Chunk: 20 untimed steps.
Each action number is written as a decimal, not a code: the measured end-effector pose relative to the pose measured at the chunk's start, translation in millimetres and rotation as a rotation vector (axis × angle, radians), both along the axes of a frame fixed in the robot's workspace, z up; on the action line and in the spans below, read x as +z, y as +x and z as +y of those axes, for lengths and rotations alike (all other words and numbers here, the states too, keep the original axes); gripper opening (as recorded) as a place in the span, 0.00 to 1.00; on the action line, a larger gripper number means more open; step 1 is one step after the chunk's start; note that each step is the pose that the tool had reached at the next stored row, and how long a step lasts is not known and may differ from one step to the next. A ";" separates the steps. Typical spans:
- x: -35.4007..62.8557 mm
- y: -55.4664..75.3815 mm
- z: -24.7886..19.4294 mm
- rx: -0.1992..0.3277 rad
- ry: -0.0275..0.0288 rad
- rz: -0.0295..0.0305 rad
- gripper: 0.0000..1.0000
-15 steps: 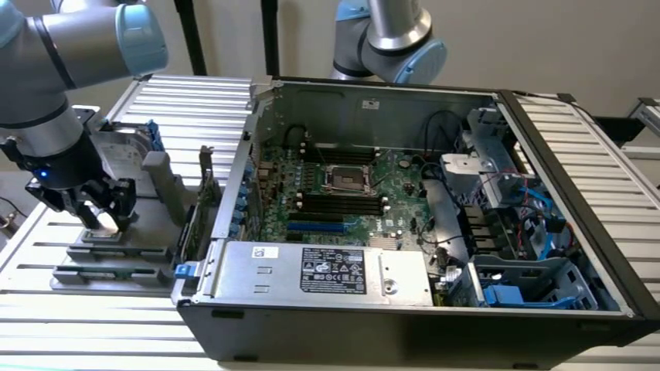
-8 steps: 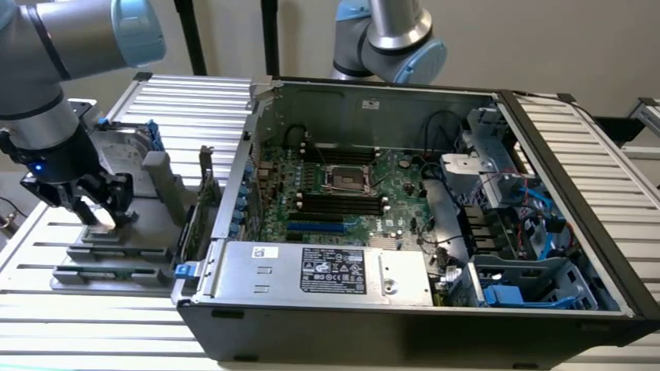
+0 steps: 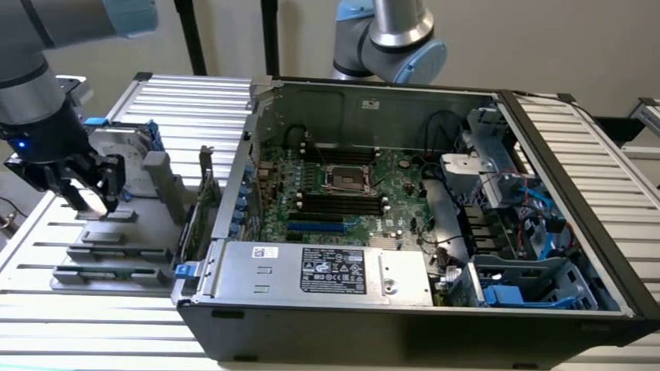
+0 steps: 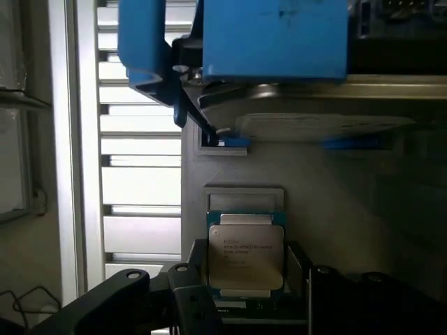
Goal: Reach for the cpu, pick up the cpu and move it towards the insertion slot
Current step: 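Pick up the cpu and move it towards the insertion slot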
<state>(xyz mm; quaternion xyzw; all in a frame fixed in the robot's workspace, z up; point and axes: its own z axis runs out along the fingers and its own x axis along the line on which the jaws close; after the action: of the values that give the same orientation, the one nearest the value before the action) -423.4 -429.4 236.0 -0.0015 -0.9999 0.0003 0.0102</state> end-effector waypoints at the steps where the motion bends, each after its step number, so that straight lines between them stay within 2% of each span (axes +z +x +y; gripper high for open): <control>1: 4.5 0.5 0.0 0.000 0.0000 0.0000 0.54; 6: 27.2 5.3 0.0 0.000 0.0000 0.0000 0.54; 10: 45.5 13.9 0.0 0.000 0.0000 0.0000 0.54; 20: 89.5 57.2 -0.9 0.000 0.0036 0.0000 0.54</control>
<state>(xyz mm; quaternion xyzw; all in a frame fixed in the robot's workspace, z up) -366.2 -430.3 325.5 -0.0015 -0.9999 -0.0015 0.0102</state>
